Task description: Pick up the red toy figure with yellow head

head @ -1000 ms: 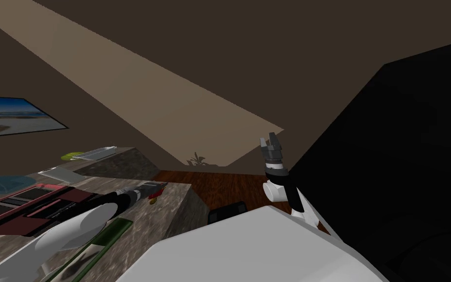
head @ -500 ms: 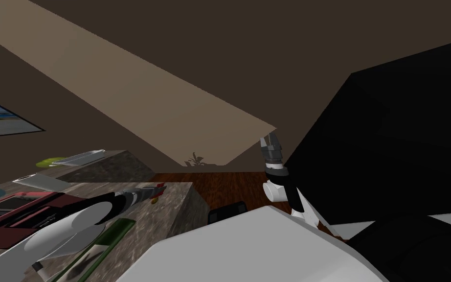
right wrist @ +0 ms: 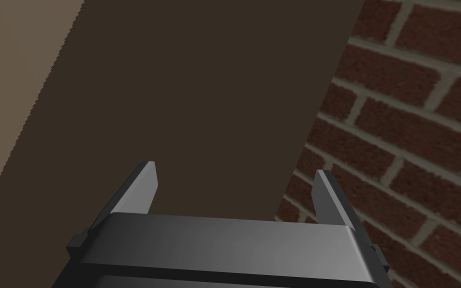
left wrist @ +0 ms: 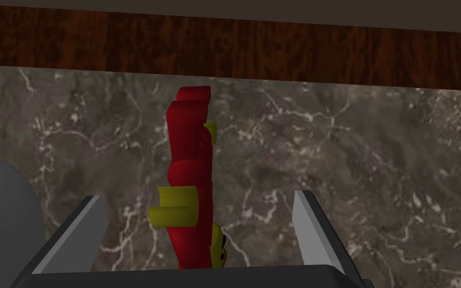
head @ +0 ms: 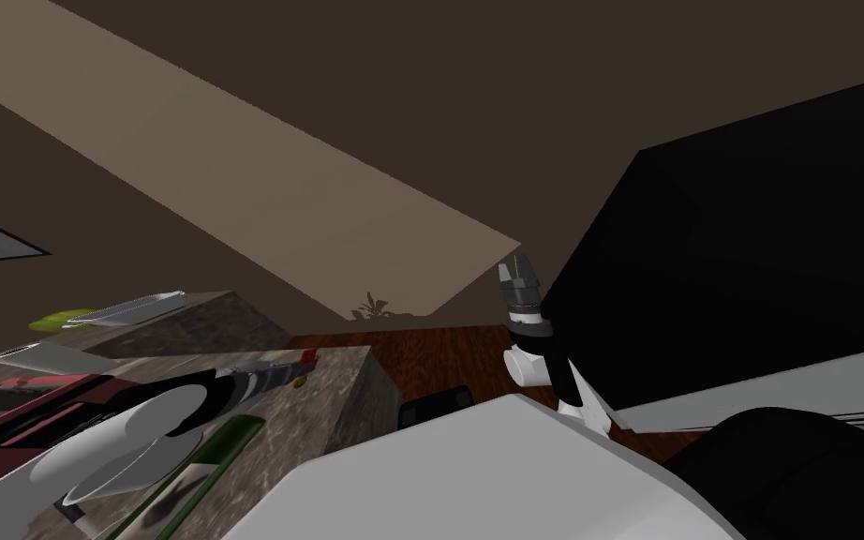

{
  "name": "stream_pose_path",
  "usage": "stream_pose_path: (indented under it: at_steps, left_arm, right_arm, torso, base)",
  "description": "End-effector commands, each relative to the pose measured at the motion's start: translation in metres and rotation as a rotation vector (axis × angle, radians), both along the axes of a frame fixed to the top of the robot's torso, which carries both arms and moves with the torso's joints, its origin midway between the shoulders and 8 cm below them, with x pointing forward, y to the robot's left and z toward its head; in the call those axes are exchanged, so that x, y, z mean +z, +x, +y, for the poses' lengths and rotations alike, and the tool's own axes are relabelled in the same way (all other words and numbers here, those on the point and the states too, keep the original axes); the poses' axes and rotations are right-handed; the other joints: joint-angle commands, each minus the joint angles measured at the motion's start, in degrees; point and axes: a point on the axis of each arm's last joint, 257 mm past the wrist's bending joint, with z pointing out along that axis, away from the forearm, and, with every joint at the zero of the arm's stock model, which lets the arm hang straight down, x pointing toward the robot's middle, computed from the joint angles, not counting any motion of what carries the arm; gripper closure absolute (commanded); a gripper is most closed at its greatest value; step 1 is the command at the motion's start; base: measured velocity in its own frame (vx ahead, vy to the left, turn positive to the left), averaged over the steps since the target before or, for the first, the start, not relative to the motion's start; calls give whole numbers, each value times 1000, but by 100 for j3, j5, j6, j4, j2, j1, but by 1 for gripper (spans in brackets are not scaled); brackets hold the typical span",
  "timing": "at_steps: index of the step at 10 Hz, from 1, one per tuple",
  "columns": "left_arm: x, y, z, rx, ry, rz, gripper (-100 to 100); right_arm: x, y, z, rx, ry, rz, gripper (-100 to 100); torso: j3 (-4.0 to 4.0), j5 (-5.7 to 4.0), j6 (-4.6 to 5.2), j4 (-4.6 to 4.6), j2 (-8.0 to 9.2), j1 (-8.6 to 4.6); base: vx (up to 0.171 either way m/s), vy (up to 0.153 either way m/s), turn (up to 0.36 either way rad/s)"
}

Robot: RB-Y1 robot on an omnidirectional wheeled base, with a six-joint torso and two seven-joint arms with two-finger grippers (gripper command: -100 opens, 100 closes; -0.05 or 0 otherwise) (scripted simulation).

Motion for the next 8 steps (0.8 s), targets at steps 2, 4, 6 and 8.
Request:
stream_pose_path:
  at_steps: [2,4,6,8]
  left_arm:
    - [-4,6,5,-16,16,1,-100]
    - [-7,15,9,-26,25,0,-100]
    - [-9,27,13,-41,36,-2,-100]
    - [-12,38,13,-60,39,-3,-100]
  right_arm:
    - [0,0,0,0,0,0,0]
    - [0,0,0,0,0,0,0]
    - [0,0,0,0,0,0,0]
    - [0,0,0,0,0,0,0]
  torso:
    - [-5,-2,1,-2,-8,-7]
    - [-13,-5,2,-5,-21,-22]
    - [-15,-7,3,-6,-24,-28]
    - [-15,-6,2,-6,-24,-24]
  base:
    - [9,-9,105]
    - [25,-44,150]
    - [21,-43,121]
    - [19,-35,150]
